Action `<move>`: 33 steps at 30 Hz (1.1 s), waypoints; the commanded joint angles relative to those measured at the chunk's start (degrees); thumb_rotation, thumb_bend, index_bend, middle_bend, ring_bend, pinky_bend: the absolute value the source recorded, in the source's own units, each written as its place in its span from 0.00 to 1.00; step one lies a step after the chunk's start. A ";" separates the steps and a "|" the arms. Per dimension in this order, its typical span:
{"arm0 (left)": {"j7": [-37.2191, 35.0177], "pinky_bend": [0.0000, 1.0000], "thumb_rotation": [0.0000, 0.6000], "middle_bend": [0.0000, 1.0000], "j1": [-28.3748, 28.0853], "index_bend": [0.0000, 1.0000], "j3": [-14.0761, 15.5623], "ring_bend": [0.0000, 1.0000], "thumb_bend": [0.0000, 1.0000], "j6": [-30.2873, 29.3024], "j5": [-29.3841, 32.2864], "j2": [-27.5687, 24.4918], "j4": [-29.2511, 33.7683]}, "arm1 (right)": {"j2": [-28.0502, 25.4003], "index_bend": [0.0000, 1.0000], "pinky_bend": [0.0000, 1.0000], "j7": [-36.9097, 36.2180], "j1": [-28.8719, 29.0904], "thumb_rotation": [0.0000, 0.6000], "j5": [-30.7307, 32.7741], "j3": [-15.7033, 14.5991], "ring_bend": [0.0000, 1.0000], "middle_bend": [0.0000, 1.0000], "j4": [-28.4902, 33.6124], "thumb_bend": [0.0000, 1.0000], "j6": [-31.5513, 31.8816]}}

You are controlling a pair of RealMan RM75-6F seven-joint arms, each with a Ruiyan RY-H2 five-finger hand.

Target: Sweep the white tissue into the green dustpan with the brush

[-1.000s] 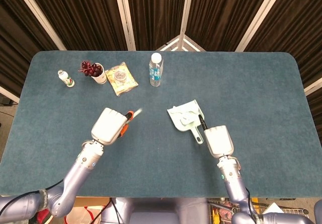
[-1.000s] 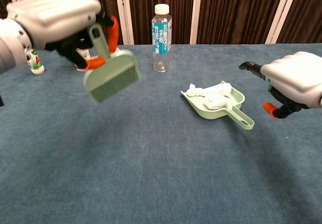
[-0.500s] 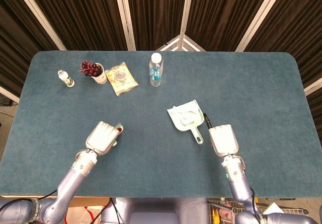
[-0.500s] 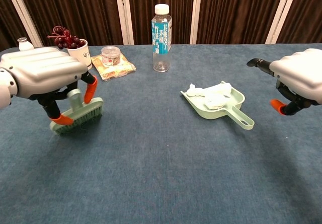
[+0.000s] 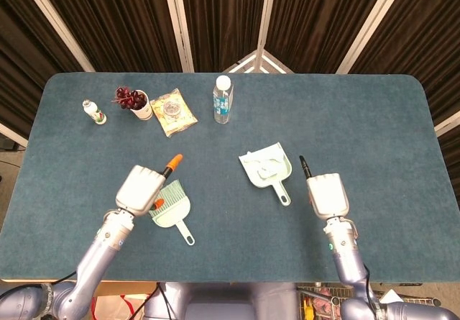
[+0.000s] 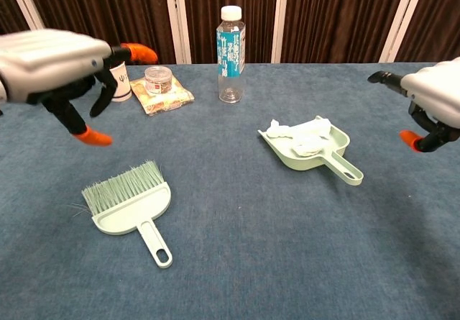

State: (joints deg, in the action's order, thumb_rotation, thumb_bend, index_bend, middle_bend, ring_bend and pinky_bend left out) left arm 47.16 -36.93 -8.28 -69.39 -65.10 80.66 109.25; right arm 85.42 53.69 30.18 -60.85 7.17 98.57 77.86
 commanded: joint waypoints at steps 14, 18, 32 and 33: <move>-18.35 0.05 1.00 0.00 15.51 0.00 13.87 0.00 0.00 -10.22 -15.14 -15.62 7.31 | -12.07 0.00 0.05 -21.35 -8.55 1.00 -4.74 -2.43 0.00 0.00 0.87 0.39 1.80; -25.22 0.03 1.00 0.00 21.05 0.00 19.03 0.00 0.00 -15.50 -22.78 -18.55 2.77 | -15.84 0.00 0.02 -29.58 -12.72 1.00 -9.00 -4.89 0.00 0.00 1.69 0.39 4.35; -38.52 0.01 1.00 0.00 33.33 0.00 23.73 0.00 0.00 -28.94 -33.22 -19.40 -15.65 | -23.08 0.00 0.01 -46.20 -25.73 1.00 -24.25 -12.50 0.00 0.00 -4.29 0.39 17.72; -38.95 0.01 1.00 0.00 33.59 0.00 23.65 0.00 0.00 -29.05 -33.18 -19.37 -16.01 | -23.17 0.00 0.01 -46.36 -25.97 1.00 -24.37 -12.50 0.00 0.00 -4.53 0.38 17.80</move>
State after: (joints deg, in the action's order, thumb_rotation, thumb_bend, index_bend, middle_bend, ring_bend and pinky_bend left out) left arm 9.31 -4.55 15.26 -97.40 -97.61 61.20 94.73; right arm 63.05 8.14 5.20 -84.47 -4.60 94.87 95.00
